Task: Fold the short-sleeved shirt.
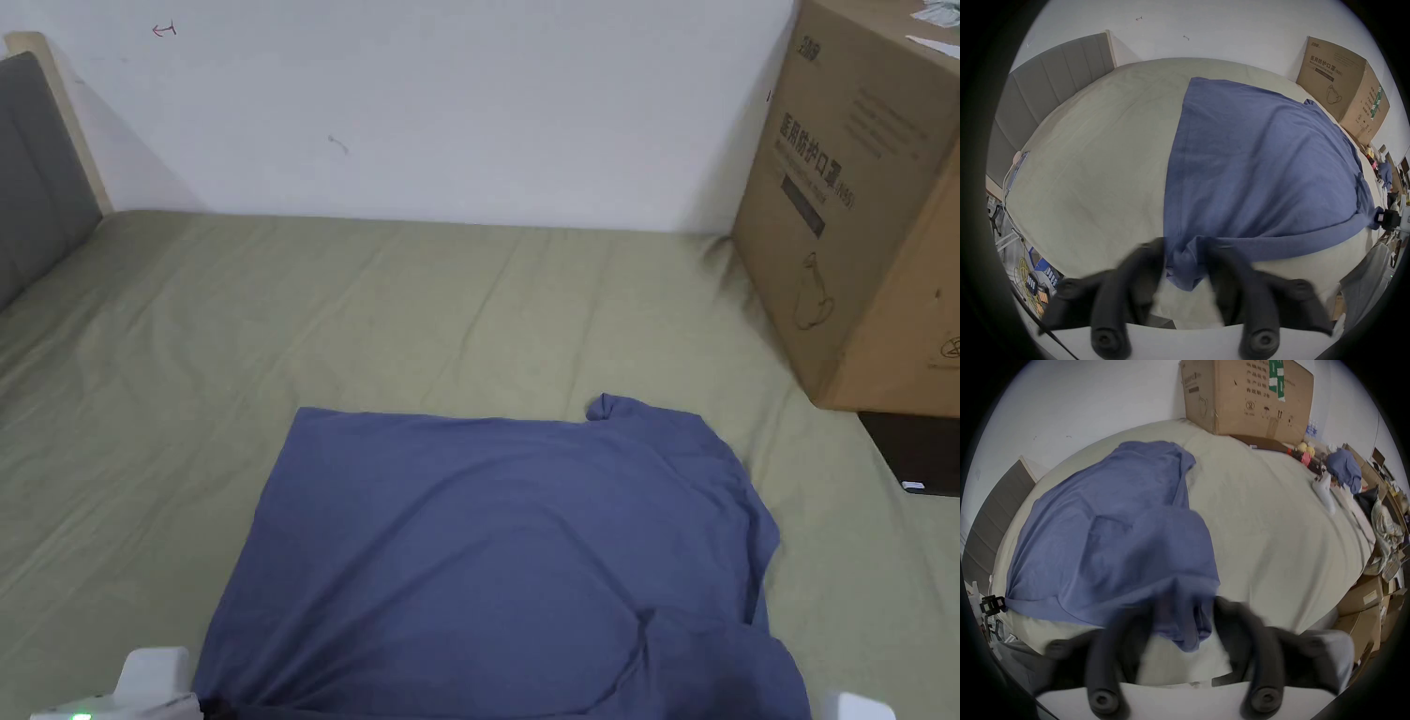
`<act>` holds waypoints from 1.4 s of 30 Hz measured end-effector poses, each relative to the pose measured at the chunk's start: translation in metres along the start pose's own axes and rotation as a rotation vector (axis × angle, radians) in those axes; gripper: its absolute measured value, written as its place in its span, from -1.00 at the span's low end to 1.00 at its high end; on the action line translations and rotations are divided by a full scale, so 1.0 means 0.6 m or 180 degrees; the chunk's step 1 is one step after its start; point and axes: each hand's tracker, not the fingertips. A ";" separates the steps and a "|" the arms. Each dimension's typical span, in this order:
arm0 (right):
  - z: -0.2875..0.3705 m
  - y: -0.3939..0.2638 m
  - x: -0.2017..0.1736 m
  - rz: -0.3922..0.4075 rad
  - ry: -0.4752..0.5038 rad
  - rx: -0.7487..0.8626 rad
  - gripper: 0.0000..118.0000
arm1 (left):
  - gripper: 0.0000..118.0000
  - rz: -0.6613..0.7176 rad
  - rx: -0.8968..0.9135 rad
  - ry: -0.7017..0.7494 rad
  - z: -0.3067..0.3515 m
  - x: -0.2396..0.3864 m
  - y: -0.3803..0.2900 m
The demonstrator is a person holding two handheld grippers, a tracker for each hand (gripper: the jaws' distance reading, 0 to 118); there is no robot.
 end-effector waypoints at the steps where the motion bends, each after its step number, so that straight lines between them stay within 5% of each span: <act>1: 0.008 0.010 0.002 0.0039 0.0023 0.0132 0.58 | 0.46 -0.0023 0.0021 0.0005 0.012 0.003 0.009; 2: 0.025 0.024 0.000 0.0054 0.0037 0.0300 0.64 | 0.79 -0.0067 0.0159 -0.0017 0.027 0.007 0.021; 3: 0.047 0.040 -0.006 0.0073 0.0051 0.0497 0.64 | 0.85 -0.0102 0.0339 -0.0037 0.045 0.013 0.030; 9: 0.193 0.134 -0.066 0.0186 0.0282 0.1598 0.63 | 0.84 -0.0187 0.1552 -0.0127 0.178 0.053 0.110; 16: 0.287 0.167 -0.130 0.0450 0.0065 0.2462 0.60 | 0.62 -0.0280 0.2451 0.0005 0.273 0.102 0.155; 19: 0.298 0.157 -0.146 0.0574 -0.0054 0.2676 0.49 | 0.16 -0.0278 0.2630 0.0020 0.282 0.116 0.154; 21: 0.299 0.151 -0.152 0.0575 -0.0062 0.2676 0.17 | -0.41 -0.0305 0.2724 -0.0004 0.284 0.124 0.148; 22: 0.300 0.148 -0.153 0.0589 -0.0060 0.2700 -0.14 | -0.74 -0.0307 0.2745 -0.0001 0.284 0.129 0.145; 23: 0.300 0.145 -0.157 0.0606 -0.0073 0.2709 -0.68 | -1.00 -0.0306 0.2767 0.0003 0.280 0.132 0.143; 24: 0.299 0.144 -0.159 0.0624 -0.0093 0.2712 -1.00 | -1.00 -0.0287 0.2783 -0.0017 0.279 0.133 0.139; 29: 0.298 0.141 -0.159 0.0674 -0.0045 0.2719 -1.00 | -1.00 -0.0278 0.2609 -0.0121 0.264 0.131 0.132; 40: 0.276 0.136 -0.149 0.0603 0.0053 0.2543 -1.00 | -1.00 -0.0282 0.1184 -0.0060 0.144 0.053 0.056; 42: 0.270 0.135 -0.147 0.0586 0.0052 0.2511 -1.00 | -0.82 -0.0248 0.0962 -0.0069 0.121 0.041 0.034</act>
